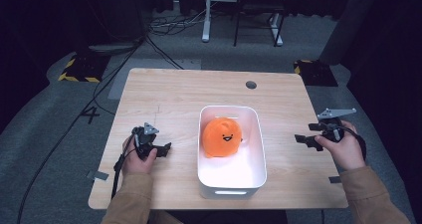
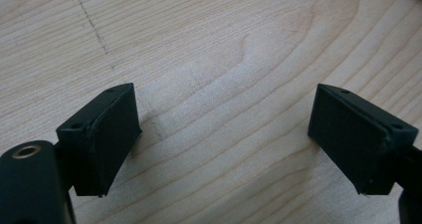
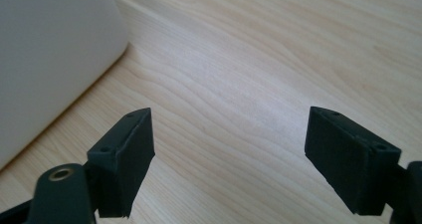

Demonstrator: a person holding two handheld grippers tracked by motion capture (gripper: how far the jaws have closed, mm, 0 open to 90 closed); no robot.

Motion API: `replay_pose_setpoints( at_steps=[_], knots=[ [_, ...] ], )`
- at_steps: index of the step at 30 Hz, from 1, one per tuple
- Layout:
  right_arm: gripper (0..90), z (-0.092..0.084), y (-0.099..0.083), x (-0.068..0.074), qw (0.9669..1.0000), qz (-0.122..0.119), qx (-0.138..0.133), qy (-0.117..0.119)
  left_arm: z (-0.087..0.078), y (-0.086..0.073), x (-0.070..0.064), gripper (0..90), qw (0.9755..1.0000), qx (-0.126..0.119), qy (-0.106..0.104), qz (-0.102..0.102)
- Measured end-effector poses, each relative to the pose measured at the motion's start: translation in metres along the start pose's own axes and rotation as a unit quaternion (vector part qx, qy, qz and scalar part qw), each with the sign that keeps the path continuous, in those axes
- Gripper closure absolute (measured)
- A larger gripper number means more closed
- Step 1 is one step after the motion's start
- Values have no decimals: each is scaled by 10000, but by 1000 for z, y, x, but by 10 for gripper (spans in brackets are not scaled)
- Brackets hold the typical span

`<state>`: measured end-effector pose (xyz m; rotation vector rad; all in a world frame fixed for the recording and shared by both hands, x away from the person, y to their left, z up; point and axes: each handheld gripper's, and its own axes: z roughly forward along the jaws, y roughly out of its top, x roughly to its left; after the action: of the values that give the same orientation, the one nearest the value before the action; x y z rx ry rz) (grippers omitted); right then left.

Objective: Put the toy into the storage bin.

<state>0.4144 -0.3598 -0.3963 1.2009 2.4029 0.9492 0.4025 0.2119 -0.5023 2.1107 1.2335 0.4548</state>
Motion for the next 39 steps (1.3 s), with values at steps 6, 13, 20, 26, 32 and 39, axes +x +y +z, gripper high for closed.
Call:
replay_pose_setpoints(
  at_steps=[6,13,20,26,32,39],
  knots=[
    [204,14,-18,-4,9999,82,133,-40,0,0,0,131,10000,0,0,-1],
    [203,32,-39,-8,9992,173,353,-73,0,0,0,131,10000,0,0,1],
    [205,47,-59,-9,9986,170,497,3,0,0,0,131,10000,1,-1,-1],
    [196,56,-71,-6,9993,50,352,64,0,0,0,131,10000,1,0,2],
    [149,65,-81,-2,9995,-223,-219,-59,0,0,0,131,10000,1,0,1],
    [94,71,-81,-3,9988,-241,-422,-33,0,0,0,131,10000,1,-1,3]
  ],
)
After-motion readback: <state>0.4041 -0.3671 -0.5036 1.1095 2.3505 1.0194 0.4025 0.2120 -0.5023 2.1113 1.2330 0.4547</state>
